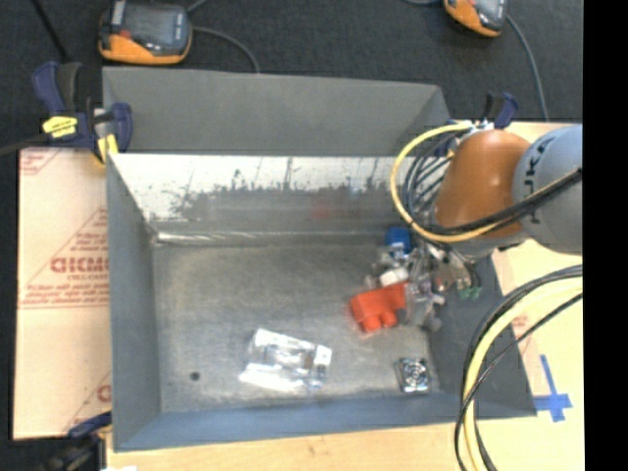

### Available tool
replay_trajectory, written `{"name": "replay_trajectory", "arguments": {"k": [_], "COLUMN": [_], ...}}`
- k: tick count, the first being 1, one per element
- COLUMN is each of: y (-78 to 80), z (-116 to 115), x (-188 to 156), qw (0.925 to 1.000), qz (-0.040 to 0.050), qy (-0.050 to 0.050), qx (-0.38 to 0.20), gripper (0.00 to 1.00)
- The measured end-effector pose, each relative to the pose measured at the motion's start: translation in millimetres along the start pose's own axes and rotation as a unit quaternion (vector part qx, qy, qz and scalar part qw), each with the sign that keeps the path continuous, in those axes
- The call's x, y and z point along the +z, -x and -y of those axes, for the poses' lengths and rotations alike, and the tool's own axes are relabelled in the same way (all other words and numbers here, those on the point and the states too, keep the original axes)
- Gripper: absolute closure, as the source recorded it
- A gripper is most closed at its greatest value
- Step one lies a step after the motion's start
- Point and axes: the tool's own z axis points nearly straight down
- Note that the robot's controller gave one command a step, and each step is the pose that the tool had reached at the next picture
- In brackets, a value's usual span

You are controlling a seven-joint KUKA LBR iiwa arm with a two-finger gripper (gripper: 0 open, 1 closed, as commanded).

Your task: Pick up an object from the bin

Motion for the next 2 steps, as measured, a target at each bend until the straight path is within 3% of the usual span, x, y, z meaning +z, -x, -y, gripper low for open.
{"name": "replay_trajectory", "arguments": {"k": [1,2], "y": [-16.1,-27.7], "z": [-34.6,2.4], "x": [-81.1,-199.2], "qw": [0.9999,1.0], "qz": [-0.0005,0.0001], "qy": [0.001,-0.001], "qx": [-0.011,0.007], "gripper": [1.0,1.0]}}
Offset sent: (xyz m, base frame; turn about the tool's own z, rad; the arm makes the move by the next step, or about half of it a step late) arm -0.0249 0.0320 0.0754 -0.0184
